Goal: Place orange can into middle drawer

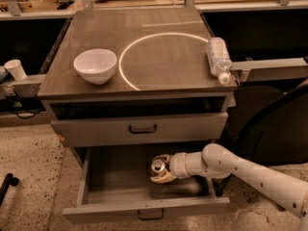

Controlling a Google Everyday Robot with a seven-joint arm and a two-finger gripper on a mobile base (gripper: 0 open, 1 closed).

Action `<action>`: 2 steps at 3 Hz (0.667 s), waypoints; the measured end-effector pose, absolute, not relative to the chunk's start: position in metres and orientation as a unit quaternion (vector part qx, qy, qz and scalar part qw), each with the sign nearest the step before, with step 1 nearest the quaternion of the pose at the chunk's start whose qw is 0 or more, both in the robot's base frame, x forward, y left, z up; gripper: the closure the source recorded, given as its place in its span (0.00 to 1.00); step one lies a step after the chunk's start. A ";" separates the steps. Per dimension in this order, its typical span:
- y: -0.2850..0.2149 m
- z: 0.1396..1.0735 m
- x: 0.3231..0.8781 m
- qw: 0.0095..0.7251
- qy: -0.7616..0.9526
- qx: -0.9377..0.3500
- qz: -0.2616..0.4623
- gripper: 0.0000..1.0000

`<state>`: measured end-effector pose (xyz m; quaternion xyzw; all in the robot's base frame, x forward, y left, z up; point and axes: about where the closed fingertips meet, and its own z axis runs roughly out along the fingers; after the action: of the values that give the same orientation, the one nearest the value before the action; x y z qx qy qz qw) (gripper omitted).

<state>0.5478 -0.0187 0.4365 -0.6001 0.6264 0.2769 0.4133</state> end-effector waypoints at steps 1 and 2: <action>-0.014 0.429 0.547 0.423 0.614 -0.611 0.267 0.81; -0.014 0.428 0.547 0.423 0.613 -0.611 0.266 0.58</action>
Offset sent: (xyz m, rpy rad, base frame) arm -0.0008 0.0045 -0.0075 -0.0035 -0.0378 0.0137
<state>0.5471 -0.0137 0.4282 -0.6114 0.6133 0.2659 0.4235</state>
